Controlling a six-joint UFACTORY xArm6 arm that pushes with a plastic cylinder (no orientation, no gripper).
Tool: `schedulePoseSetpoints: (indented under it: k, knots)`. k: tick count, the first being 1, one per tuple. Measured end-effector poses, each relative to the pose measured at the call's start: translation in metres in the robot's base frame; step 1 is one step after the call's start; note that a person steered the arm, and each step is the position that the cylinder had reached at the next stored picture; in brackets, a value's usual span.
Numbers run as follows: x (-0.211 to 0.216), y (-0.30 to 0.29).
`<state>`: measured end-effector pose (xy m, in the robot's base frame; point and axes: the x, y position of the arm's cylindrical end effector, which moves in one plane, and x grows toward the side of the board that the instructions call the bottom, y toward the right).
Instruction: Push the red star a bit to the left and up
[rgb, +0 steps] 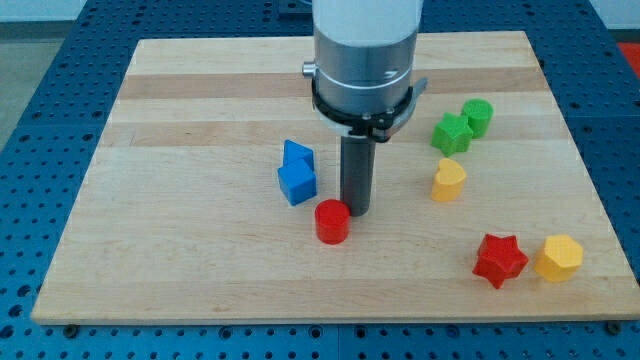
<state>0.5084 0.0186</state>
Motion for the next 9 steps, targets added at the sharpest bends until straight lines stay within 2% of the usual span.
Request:
schedulePoseSetpoints:
  k: [2,6,7,9]
  knots:
    - [0.032,-0.001]
    - [0.11,0.057]
    - [0.11,0.087]
    - [0.11,0.198]
